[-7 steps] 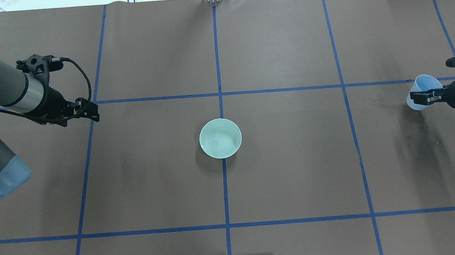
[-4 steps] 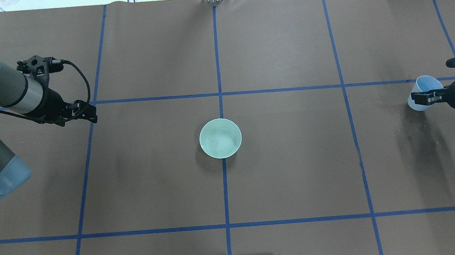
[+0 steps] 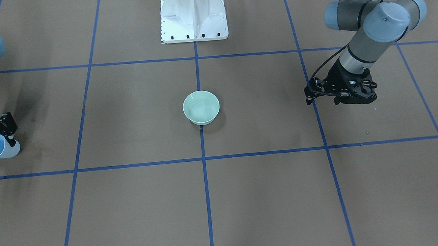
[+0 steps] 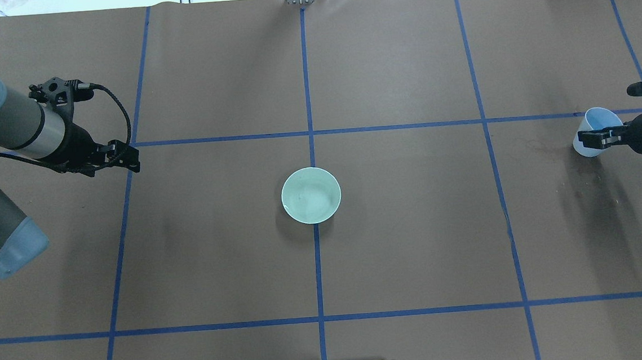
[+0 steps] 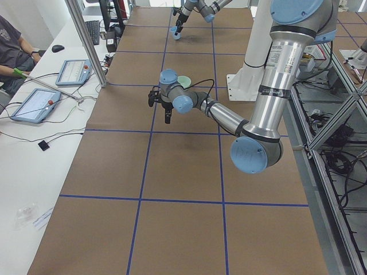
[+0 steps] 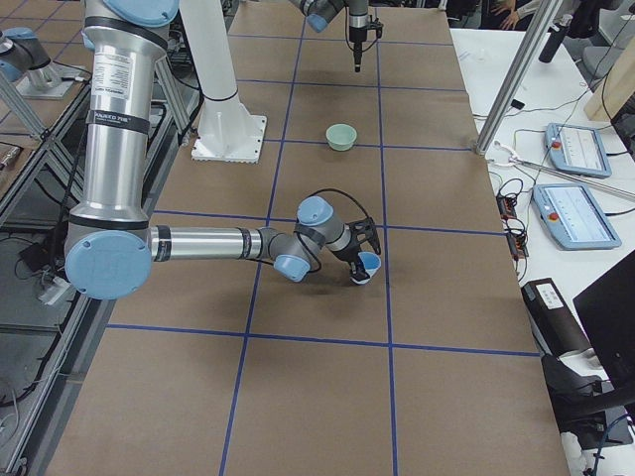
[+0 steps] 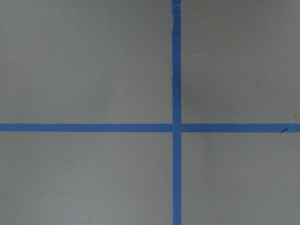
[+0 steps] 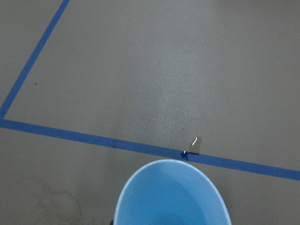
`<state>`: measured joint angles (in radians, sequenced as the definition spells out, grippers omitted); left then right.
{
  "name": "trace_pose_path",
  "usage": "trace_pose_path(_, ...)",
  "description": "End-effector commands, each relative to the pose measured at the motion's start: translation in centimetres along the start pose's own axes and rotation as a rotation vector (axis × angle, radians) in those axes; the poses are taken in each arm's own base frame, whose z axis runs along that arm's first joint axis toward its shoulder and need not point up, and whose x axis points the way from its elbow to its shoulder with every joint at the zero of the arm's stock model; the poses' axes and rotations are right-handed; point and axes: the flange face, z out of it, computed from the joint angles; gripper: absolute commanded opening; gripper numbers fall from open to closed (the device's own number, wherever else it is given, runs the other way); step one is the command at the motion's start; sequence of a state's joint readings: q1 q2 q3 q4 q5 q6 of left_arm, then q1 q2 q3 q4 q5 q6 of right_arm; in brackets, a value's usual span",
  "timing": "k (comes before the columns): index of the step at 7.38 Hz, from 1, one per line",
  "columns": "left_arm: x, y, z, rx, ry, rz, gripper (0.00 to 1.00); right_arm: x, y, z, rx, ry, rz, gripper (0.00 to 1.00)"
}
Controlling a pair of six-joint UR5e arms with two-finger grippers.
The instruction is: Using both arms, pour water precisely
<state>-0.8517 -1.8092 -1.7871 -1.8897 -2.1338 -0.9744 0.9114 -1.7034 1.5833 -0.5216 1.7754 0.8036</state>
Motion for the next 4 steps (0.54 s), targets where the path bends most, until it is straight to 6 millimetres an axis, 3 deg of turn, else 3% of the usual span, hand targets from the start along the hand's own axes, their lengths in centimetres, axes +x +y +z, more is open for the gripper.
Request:
trace_pose_path(1, 0.31, -0.1, -0.11, 0.002, 0.004, 0.004, 1.0, 0.61, 0.25, 1.16, 0.057, -0.056, -0.015, 0.44)
trace_pose_path(3, 0.5, -0.11, -0.27, 0.005, 0.007, 0.006, 1.0, 1.11, 0.62, 1.27, 0.072, -0.067, 0.008, 0.49)
trace_pose_path(4, 0.5, -0.09, -0.27, 0.003, 0.008, 0.006, 1.0, 1.43, 0.85, 1.55, 0.069, -0.064, 0.009, 0.63)
